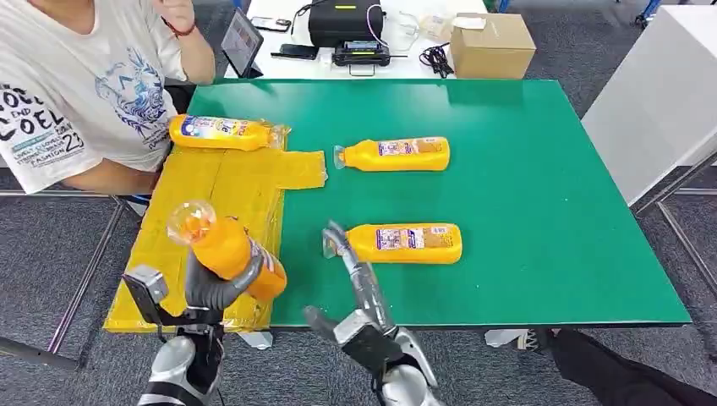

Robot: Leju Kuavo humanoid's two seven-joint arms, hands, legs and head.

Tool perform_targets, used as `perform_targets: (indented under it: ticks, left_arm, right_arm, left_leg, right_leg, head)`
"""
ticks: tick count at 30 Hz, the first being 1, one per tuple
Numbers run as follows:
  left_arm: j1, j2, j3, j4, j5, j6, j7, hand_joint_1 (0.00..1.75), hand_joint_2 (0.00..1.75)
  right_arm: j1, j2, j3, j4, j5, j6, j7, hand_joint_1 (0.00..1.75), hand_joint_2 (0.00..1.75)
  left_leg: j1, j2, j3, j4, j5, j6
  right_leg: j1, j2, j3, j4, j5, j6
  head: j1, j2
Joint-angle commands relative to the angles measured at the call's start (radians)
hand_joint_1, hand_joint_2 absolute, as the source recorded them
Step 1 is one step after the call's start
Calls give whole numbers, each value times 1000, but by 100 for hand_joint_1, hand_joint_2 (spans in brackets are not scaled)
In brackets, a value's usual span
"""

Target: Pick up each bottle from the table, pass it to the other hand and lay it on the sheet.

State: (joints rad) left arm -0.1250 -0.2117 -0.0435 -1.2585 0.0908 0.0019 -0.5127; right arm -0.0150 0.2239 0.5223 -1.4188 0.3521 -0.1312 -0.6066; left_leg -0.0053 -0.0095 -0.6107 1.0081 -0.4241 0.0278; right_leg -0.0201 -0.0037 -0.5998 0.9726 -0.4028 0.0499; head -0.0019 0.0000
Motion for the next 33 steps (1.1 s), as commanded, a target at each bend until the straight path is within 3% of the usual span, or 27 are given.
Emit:
perform_targets:
  ticks: [1,3,6,9,13,16,24,28,33]
  left_arm:
    - [-119,3,53,91,-183,203,-61,175,175]
    - [-142,13,58,111,-291,297,-91,175,175]
    - [-150,17,61,120,-314,315,-95,175,175]
    - [-197,52,22,197,-550,453,-76,175,175]
    - [-350,141,-61,481,-1053,596,117,175,175]
    - [-402,161,-72,595,-1168,647,150,175,175]
    - [-399,160,-72,595,-1168,650,149,175,175]
    - [-449,210,-144,732,-1434,571,290,175,175]
    - [-465,222,-123,836,-1442,497,259,175,175]
  right_arm:
    - [14,-32,-93,-146,-70,-13,-12,0,0]
    - [4,-34,-91,-124,-72,3,-8,0,0]
    - [2,-31,-89,-115,-72,3,-8,0,0]
    - [-15,-33,-79,-101,-70,7,-11,0,0]
    - [-40,-28,-74,-83,-88,35,-15,0,0]
    - [-46,-26,-71,-77,-90,41,-16,0,0]
    - [-44,-27,-71,-76,-90,41,-16,0,0]
    - [-45,-16,-83,-84,-122,66,-19,0,0]
    - [-40,-11,-81,-82,-129,79,-14,0,0]
  left_leg:
    - [1,-2,2,0,-1,-1]
    - [1,-3,2,0,0,-1]
    - [1,-1,2,0,0,-1]
    - [1,-1,3,-1,0,-1]
    - [1,-2,3,-1,0,-2]
    - [1,-1,4,-1,0,-2]
    - [1,0,4,0,-1,-2]
    - [1,1,3,0,-1,-2]
    - [2,2,4,0,-1,-2]
  right_leg:
    - [1,-2,3,0,-1,-2]
    - [1,-3,3,0,-1,-2]
    - [1,-1,3,-1,0,-2]
    - [1,-1,3,-1,0,-2]
    - [1,-2,4,-1,-1,-2]
    - [1,-1,4,-1,0,-2]
    - [1,0,5,0,-1,-2]
    - [2,1,4,0,-1,-2]
    - [2,2,4,0,0,-3]
  head:
    - [0,0]
    - [0,0]
    - [0,0]
    - [0,0]
    - [0,0]
    - [0,0]
    - [0,0]
    - [0,0]
    - [0,0]
